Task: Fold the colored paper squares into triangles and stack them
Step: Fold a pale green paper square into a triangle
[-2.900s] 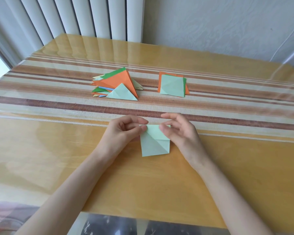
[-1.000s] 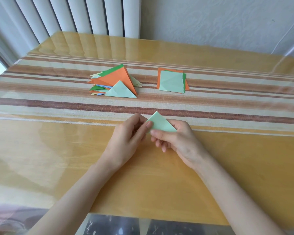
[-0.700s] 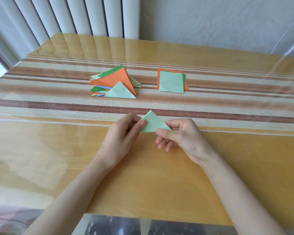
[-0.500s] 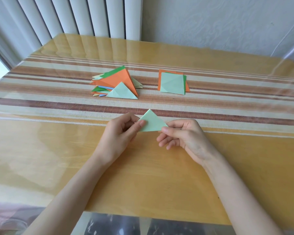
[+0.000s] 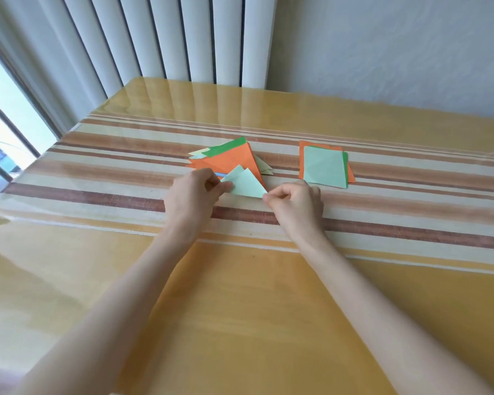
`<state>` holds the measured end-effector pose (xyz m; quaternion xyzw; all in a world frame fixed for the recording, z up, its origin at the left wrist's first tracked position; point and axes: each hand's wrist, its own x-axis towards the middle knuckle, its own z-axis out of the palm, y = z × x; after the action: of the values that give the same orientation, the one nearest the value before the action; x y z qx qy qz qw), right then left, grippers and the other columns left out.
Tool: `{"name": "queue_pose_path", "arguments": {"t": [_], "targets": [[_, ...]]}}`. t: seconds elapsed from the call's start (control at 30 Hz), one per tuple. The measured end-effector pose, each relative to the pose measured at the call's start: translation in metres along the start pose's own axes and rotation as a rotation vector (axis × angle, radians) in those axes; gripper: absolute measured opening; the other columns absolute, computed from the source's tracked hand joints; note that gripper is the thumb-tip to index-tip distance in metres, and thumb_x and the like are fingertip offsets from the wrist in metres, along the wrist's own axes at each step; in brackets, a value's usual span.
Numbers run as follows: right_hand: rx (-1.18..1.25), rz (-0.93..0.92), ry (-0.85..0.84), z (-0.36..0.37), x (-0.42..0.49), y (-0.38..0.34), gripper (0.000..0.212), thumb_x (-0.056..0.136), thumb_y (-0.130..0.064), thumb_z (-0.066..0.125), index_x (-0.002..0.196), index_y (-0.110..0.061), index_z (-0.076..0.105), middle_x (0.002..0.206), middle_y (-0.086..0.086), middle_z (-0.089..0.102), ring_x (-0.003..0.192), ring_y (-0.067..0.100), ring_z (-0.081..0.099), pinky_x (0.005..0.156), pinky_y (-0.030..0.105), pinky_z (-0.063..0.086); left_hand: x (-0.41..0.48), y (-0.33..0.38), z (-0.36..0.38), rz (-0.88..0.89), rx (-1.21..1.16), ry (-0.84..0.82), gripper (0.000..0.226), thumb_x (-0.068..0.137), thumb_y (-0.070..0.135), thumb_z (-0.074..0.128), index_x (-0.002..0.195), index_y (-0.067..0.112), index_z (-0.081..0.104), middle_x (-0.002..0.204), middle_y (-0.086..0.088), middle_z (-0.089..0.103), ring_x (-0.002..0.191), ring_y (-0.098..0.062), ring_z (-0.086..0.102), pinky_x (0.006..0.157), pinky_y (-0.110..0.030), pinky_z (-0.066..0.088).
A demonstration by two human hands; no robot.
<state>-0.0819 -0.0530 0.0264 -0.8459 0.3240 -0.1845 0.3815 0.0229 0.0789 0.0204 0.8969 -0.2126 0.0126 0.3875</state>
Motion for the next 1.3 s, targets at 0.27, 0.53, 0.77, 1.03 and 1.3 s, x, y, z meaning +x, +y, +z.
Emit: {"name": "queue_pose_path", "arguments": {"t": [0.27,0.53,0.77,1.03,1.3], "targets": [[-0.34,-0.068,0.023,0.025,0.017,-0.001,0.011,0.085,-0.027,0.056,0.076,-0.023,0.053,0.101,-0.002,0.049,0.108,0.024,0.037,0.092,0.034,0.028,0.014,-0.015,0.009,0.021,0.348,0.07,0.037,0.088,0.054,0.058,0.075,0.02,0.05,0.086,-0.001,0.057,0.096,-0.025,0.047,0.062,-0.034,0.026],[-0.271,-0.003,0.032,0.024,0.022,0.006,0.01,0.086,-0.024,0.057,0.086,-0.023,0.047,0.098,-0.005,0.039,0.106,0.023,0.035,0.088,0.03,0.023,0.016,-0.022,0.001,-0.178,0.14,0.001,0.029,0.083,0.045,0.068,0.097,0.021,0.061,0.107,-0.005,0.052,0.112,-0.03,0.042,0.09,-0.036,0.03],[0.126,-0.044,-0.005,-0.002,0.028,0.016,0.018,0.082,-0.018,0.067,0.074,-0.025,0.052,0.096,0.002,0.056,0.1,0.024,0.049,0.084,0.032,0.039,0.008,-0.019,-0.006,-0.136,0.081,0.109,0.023,0.081,0.041,0.072,0.087,0.02,0.064,0.097,0.002,0.048,0.107,-0.026,0.044,0.085,-0.033,0.027],[-0.431,-0.206,-0.065,-0.07,0.07,0.089,0.059,0.094,-0.039,0.056,0.145,-0.016,0.039,0.155,0.0,0.031,0.146,0.022,0.016,0.118,0.042,0.011,-0.015,0.017,0.005,0.199,0.06,0.276,0.012,0.087,0.024,0.069,0.084,0.013,0.064,0.094,-0.005,0.055,0.092,-0.03,0.048,0.072,-0.03,0.021],[-0.528,-0.522,0.127,-0.064,0.056,0.089,0.026,0.094,-0.026,0.058,0.109,-0.006,0.066,0.098,0.01,0.071,0.094,0.028,0.064,0.111,0.04,0.021,-0.051,0.037,0.04,0.401,-0.153,0.041,0.014,0.088,0.03,0.059,0.086,0.016,0.061,0.09,0.006,0.052,0.09,-0.02,0.05,0.079,-0.04,0.043]]}}
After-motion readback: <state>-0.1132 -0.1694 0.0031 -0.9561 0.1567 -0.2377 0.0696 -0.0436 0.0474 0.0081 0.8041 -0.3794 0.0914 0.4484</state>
